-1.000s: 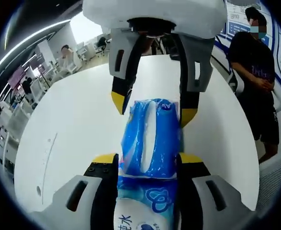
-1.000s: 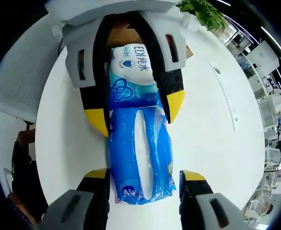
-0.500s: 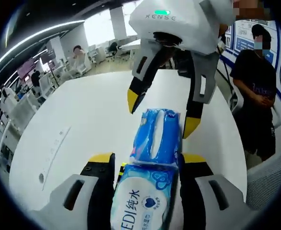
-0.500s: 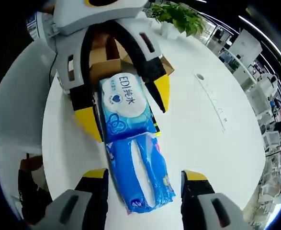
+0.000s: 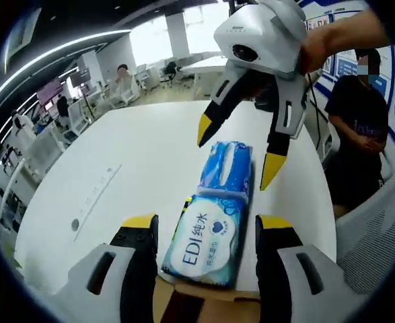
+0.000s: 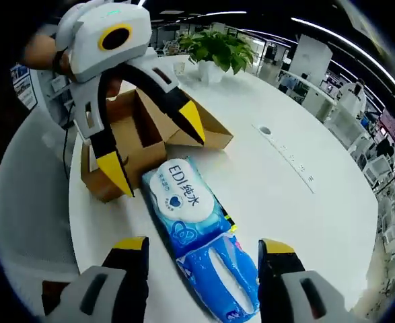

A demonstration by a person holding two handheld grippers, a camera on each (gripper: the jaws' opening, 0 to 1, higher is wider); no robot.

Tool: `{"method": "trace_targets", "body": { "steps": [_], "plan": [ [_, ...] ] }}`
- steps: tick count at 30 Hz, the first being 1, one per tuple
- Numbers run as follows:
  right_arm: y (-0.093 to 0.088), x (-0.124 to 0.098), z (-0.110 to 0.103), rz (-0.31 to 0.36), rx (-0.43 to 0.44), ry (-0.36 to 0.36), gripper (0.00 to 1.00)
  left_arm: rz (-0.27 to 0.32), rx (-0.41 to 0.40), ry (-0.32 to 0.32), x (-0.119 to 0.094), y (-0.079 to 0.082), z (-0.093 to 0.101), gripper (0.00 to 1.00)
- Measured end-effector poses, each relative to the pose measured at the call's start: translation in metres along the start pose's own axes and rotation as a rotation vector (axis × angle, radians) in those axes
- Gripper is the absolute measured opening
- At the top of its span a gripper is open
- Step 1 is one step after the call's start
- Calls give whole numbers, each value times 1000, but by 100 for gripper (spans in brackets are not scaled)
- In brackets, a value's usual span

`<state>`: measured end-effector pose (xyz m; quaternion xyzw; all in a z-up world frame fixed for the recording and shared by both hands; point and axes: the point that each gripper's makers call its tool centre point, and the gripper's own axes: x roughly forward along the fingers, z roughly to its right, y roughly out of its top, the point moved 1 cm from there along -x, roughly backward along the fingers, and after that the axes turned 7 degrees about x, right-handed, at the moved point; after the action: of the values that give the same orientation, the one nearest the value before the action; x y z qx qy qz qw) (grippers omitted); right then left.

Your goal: Operate the shoe box by opening the lid, removing the specified soft item, and placing it in the target area until the item is outside and the box remains undamaged.

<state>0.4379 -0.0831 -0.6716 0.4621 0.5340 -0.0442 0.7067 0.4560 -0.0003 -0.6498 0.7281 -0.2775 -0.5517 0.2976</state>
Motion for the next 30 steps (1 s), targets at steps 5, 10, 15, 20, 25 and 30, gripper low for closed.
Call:
{"method": "trace_targets", "body": {
  "steps": [5,10,15,20,25,30],
  "plan": [
    [11,0,-15,33,-7,-15,64,6,-38,39,-22,-11,-11,58],
    [21,0,-28,52,-6,-10,64,12,-55,69,-46,-19,-16,58],
    [36,-3,-40,104,20,-6,64,21,-60,95,-66,-25,-20,58],
    [43,-3,-50,127,31,-9,65,23,-82,118,-86,-36,-22,58],
    [41,-2,-58,129,49,-15,65,23,-109,141,-103,-47,-23,58],
    [44,-6,-66,156,86,-15,65,37,-144,170,-121,-57,-25,58]
  ]
}}
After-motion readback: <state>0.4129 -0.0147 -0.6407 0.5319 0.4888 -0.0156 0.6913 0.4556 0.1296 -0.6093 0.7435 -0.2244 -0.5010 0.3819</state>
